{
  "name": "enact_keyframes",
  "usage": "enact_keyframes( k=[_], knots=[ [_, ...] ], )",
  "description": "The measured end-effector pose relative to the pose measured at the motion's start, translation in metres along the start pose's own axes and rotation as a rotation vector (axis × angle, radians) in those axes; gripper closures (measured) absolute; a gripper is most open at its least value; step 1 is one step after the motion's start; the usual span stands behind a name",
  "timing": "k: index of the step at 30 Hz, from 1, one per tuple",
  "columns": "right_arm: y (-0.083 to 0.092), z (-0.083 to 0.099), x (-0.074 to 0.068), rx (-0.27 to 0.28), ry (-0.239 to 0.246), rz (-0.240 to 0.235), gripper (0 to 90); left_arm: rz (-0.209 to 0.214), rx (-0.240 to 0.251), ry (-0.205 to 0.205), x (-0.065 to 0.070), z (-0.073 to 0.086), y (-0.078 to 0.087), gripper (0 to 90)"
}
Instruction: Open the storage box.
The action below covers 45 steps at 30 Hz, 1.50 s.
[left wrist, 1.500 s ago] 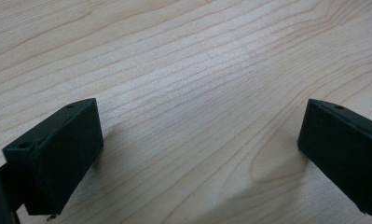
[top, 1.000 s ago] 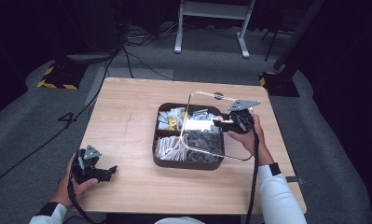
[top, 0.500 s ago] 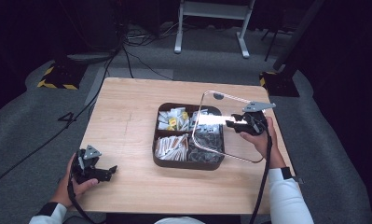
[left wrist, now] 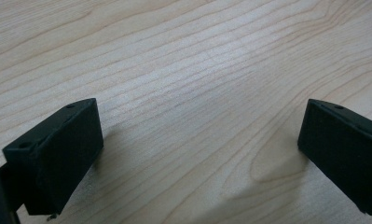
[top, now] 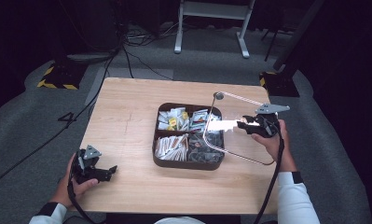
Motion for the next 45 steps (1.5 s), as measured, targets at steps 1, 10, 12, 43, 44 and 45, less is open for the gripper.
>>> enact_keyframes(
  k=[1, 10, 12, 43, 44, 45],
  knots=[
    [0.001, 0.001, 0.001, -0.001, -0.001, 0.002, 59.1, 0.000, 0.000, 0.000, 0.000, 0.000, 0.000, 0.2],
    [0.016, 0.008, 0.013, -0.005, -0.013, 0.030, 59.1, 0.000, 0.000, 0.000, 0.000, 0.000, 0.000, 0.2],
    [0.020, 0.009, 0.015, -0.008, -0.008, 0.039, 59.1, 0.000, 0.000, 0.000, 0.000, 0.000, 0.000, 0.2],
    [0.041, 0.053, 0.049, -0.085, -0.055, 0.094, 59.1, 0.000, 0.000, 0.000, 0.000, 0.000, 0.000, 0.2],
    [0.042, 0.054, 0.050, -0.086, -0.058, 0.095, 59.1, 0.000, 0.000, 0.000, 0.000, 0.000, 0.000, 0.2],
    [0.043, 0.057, 0.052, -0.090, -0.062, 0.098, 59.1, 0.000, 0.000, 0.000, 0.000, 0.000, 0.000, 0.2]
  ],
)
Point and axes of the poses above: each handheld gripper's, and its own axes: y roughly backward along the jaws, z roughly out of its underside, x roughly to its right, the point moved 2 cm from there along -y, roughly forward along the jaws, and after that the axes turned 14 degrees about x, right-handed, at the moved point
